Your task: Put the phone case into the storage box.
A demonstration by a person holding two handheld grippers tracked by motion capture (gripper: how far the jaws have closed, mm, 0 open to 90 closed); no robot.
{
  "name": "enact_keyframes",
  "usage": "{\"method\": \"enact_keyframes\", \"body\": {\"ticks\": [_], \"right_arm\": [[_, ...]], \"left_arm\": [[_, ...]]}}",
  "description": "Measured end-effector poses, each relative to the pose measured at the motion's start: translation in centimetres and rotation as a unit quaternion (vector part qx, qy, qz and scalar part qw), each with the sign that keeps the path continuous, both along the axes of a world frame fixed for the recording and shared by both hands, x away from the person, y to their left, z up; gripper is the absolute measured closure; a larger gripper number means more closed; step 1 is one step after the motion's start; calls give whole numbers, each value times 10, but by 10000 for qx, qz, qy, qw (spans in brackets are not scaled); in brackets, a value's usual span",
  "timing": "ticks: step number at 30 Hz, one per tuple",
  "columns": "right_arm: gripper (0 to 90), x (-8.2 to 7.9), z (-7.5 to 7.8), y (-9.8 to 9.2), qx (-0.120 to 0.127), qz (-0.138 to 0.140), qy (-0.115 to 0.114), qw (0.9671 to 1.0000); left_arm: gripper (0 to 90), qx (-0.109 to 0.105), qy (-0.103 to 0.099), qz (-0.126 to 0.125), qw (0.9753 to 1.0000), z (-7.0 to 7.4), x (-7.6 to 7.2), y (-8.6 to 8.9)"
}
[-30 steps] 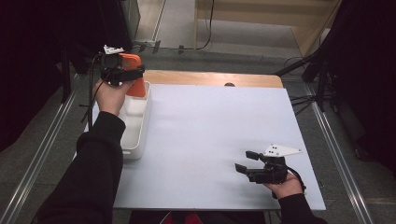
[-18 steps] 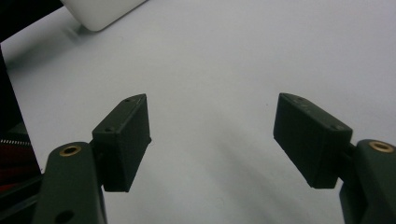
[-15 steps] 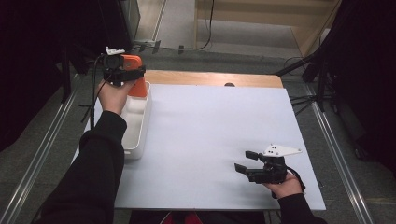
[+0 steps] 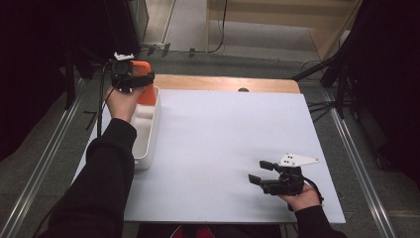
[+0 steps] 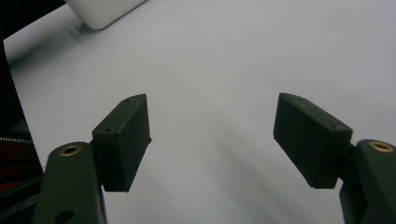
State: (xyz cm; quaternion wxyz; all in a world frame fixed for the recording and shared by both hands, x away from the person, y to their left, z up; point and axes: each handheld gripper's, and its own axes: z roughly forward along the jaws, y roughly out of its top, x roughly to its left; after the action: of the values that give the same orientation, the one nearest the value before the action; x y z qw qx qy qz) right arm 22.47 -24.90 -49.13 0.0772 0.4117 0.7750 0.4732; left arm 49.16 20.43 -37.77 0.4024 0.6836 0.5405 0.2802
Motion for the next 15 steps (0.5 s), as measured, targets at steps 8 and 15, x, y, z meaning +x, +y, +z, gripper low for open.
{"method": "enact_keyframes", "body": {"ticks": [8, 15], "right_arm": [[260, 0, 0, -1, -9, -13, 15, 10000], [260, 0, 0, -1, -2, -28, 6, 10000]], "left_arm": [[154, -51, 85, 107, 9999, -10, 3, 4], [153, -54, 135, 143, 9998, -17, 4, 7]]}}
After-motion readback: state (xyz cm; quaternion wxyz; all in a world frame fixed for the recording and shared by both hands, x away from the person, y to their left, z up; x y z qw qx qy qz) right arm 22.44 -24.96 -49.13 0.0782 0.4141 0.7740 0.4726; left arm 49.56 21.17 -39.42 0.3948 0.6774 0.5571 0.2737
